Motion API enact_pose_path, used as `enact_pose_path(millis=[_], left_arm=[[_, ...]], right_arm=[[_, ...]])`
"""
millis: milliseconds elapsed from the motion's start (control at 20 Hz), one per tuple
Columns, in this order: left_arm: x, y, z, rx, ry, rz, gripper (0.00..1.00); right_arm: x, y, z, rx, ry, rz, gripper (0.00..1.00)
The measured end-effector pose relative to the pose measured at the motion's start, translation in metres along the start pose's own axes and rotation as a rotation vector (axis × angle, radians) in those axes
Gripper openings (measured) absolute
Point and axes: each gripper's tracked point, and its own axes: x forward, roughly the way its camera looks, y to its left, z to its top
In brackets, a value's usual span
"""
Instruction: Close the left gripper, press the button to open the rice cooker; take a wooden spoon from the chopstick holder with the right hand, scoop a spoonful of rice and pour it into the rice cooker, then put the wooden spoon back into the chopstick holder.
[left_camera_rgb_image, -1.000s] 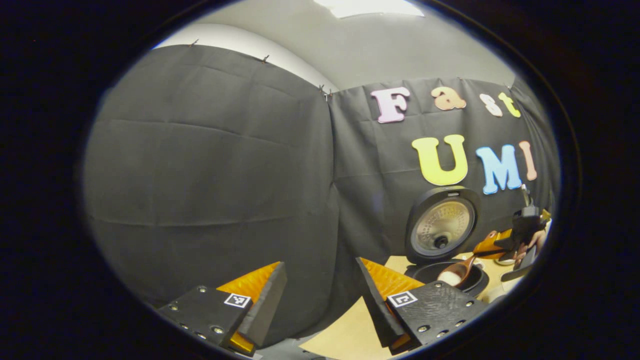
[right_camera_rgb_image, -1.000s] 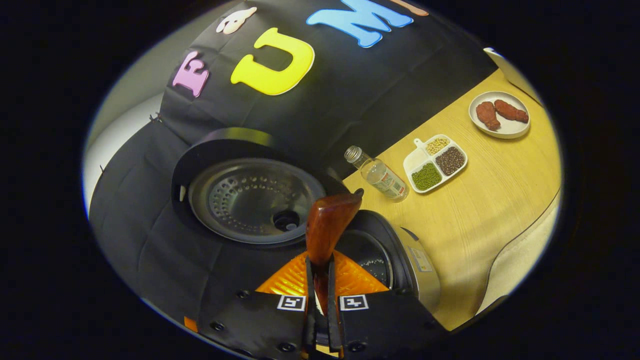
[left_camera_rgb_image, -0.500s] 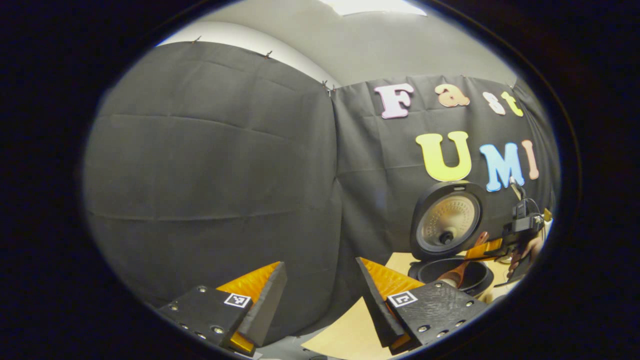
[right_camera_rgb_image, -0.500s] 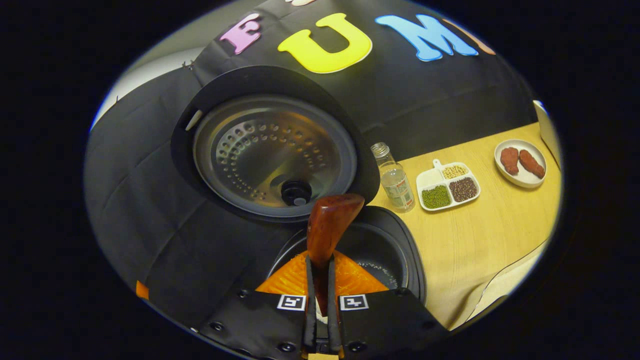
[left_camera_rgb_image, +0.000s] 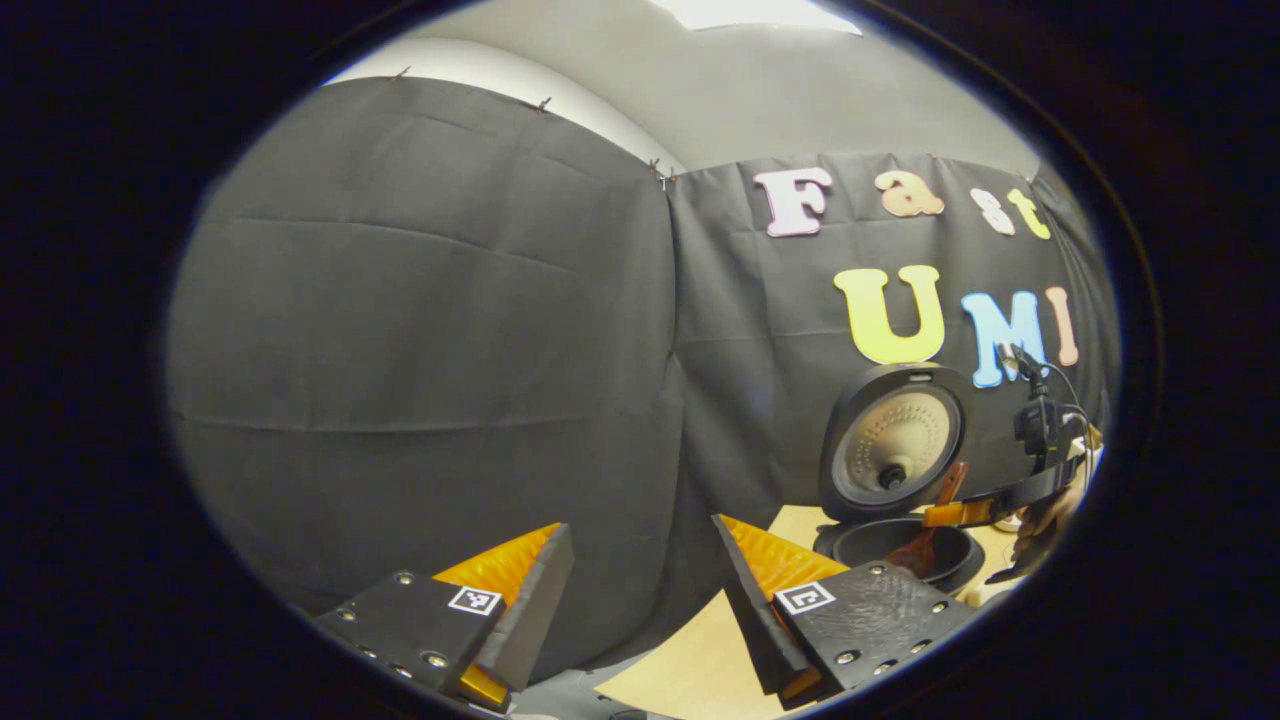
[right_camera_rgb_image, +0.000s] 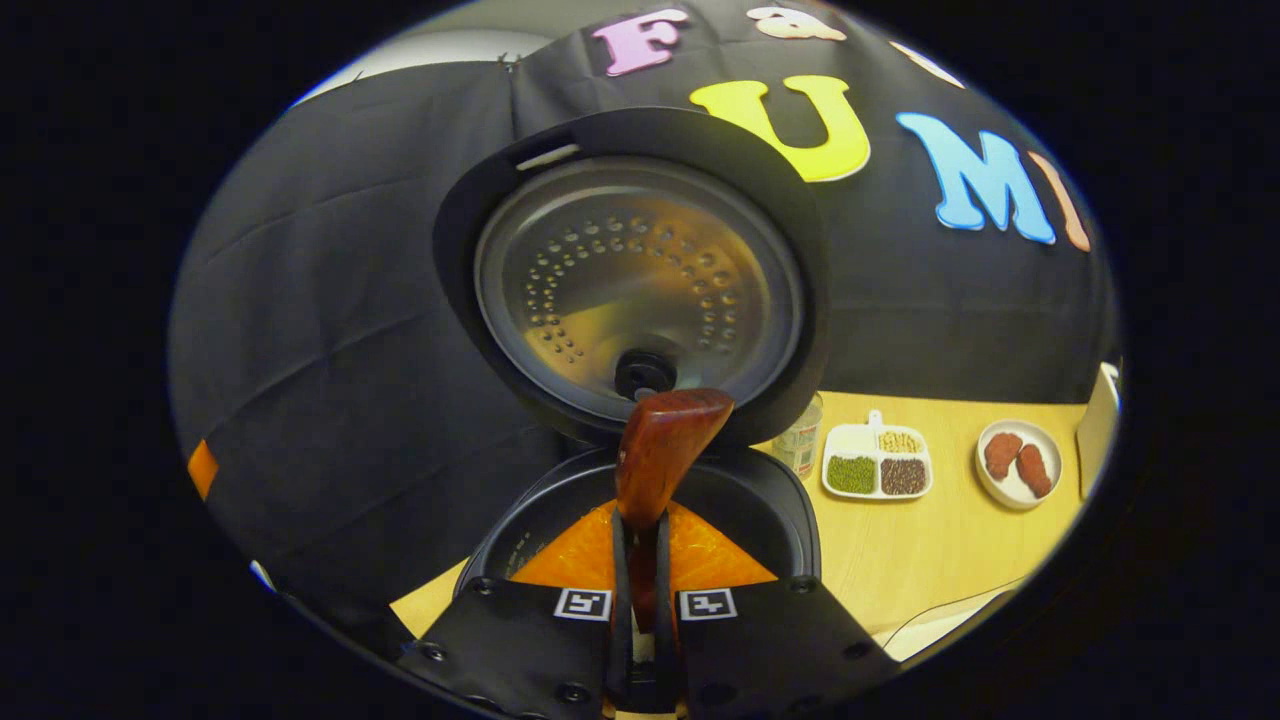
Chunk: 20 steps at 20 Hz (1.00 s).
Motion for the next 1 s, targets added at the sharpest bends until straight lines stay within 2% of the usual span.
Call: enact_pose_path(millis=[850,900,1000], left_arm=[[0.011,0.008,-0.016,-0.042,0.015,0.021,0.83],[0.012,0.008,-0.017,-0.042,0.016,0.022,0.83],[0.013,0.007,-0.015,-0.045,0.014,0.02,0.84]], right_arm=[[-0.012,0.031,0.022,-0.831,-0.179,-0.127,0.11],[-0.013,0.032,0.022,-0.86,-0.185,-0.131,0.07],[-0.014,0.037,0.022,-0.845,-0.183,-0.12,0.11]])
